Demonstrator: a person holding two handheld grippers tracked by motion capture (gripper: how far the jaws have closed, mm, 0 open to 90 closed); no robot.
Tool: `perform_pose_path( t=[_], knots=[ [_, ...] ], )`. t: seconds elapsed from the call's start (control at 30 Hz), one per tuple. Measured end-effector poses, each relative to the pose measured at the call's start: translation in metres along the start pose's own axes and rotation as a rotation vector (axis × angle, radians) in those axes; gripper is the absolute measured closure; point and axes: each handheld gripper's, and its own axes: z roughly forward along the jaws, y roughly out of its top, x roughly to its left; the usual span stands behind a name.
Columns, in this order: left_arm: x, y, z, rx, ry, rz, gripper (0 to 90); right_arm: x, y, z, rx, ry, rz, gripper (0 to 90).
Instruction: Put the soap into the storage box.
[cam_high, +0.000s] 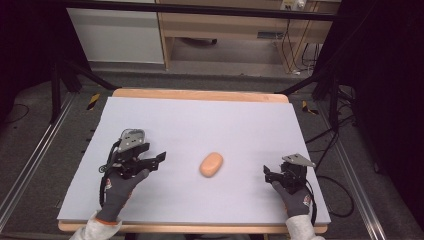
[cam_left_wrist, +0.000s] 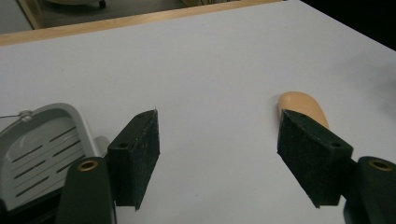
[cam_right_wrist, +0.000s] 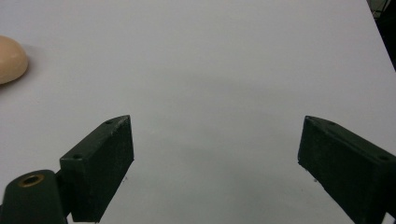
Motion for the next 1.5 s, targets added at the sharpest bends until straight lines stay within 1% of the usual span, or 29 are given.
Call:
perform_pose_path(
  t=[0.07, 0.1, 0.13, 0.3, 0.33, 0.37, 0.43, 0.5, 0.6, 0.63, 0.83, 0.93, 1.03, 1.07, 1.13, 1.17, 1.2, 1.27, 1.3, 1.33, 1.37, 1.4, 1.5],
  knots=[
    [-0.004, 0.002, 0.005, 0.003, -0.008, 0.006, 28.9, 0.001, 0.0, 0.0, 0.003, -0.002, -0.001, 10.6],
    [-0.008, 0.004, 0.01, 0.009, -0.015, 0.005, 28.8, 0.001, 0.0, 0.0, 0.005, 0.0, -0.004, 10.6],
    [-0.008, 0.004, 0.01, 0.009, -0.015, 0.005, 28.7, 0.001, 0.0, 0.0, 0.005, 0.0, -0.004, 10.6],
    [-0.018, 0.007, 0.022, 0.018, -0.034, 0.008, 28.3, 0.002, 0.0, 0.0, 0.007, 0.001, -0.008, 10.6],
    [-0.022, 0.008, 0.027, 0.028, -0.041, 0.019, 28.0, 0.002, -0.001, 0.0, 0.009, 0.0, -0.008, 10.6],
    [-0.022, 0.008, 0.027, 0.028, -0.041, 0.019, 27.9, 0.002, -0.001, 0.0, 0.009, 0.0, -0.008, 10.6],
    [-0.027, 0.01, 0.033, 0.034, -0.048, 0.023, 27.7, 0.002, -0.001, 0.0, 0.013, -0.001, -0.012, 10.6],
    [-0.031, 0.011, 0.037, 0.043, -0.044, 0.036, 27.3, 0.001, -0.001, 0.001, 0.012, 0.0, -0.011, 10.6],
    [-0.034, 0.012, 0.04, 0.045, -0.049, 0.036, 27.0, 0.001, -0.001, 0.0, 0.011, 0.003, -0.007, 10.6],
    [-0.037, 0.013, 0.044, 0.05, -0.057, 0.039, 27.0, 0.001, -0.001, 0.0, 0.012, 0.005, -0.007, 10.6],
    [-0.048, 0.016, 0.054, 0.062, -0.069, 0.055, 26.0, 0.001, -0.001, 0.0, 0.015, 0.01, -0.011, 10.6],
    [-0.052, 0.016, 0.058, 0.07, -0.073, 0.063, 25.7, 0.001, -0.002, 0.0, 0.017, 0.006, -0.022, 10.6],
    [-0.059, 0.015, 0.067, 0.088, -0.079, 0.07, 24.9, 0.001, -0.002, -0.001, 0.015, 0.009, -0.024, 10.5],
    [-0.059, 0.015, 0.067, 0.088, -0.079, 0.07, 24.9, 0.001, -0.002, 0.0, 0.017, 0.01, -0.025, 10.4],
    [-0.065, 0.014, 0.075, 0.111, -0.079, 0.082, 24.5, 0.001, -0.002, 0.0, 0.017, 0.012, -0.028, 10.4],
    [-0.065, 0.014, 0.075, 0.111, -0.079, 0.082, 24.3, 0.001, -0.002, 0.0, 0.017, 0.012, -0.028, 10.4],
    [-0.068, 0.014, 0.078, 0.121, -0.081, 0.092, 24.2, 0.002, -0.002, 0.0, 0.019, 0.013, -0.031, 10.4],
    [-0.072, 0.013, 0.082, 0.131, -0.085, 0.098, 24.1, 0.001, -0.002, 0.0, 0.019, 0.013, -0.03, 10.3],
    [-0.076, 0.013, 0.087, 0.144, -0.087, 0.105, 23.9, 0.001, -0.001, 0.0, 0.022, 0.008, -0.024, 10.3],
    [-0.076, 0.013, 0.087, 0.144, -0.087, 0.105, 23.7, 0.001, -0.001, 0.0, 0.024, 0.008, -0.022, 10.3],
    [-0.08, 0.012, 0.092, 0.155, -0.088, 0.116, 23.7, 0.001, -0.002, 0.0, 0.022, 0.007, -0.022, 10.3],
    [-0.08, 0.012, 0.092, 0.155, -0.088, 0.116, 23.6, 0.001, -0.002, 0.0, 0.022, 0.007, -0.022, 10.3],
    [-0.087, 0.012, 0.1, 0.173, -0.085, 0.134, 23.2, 0.0, -0.002, 0.0, 0.021, 0.007, -0.023, 10.3]
  ],
)
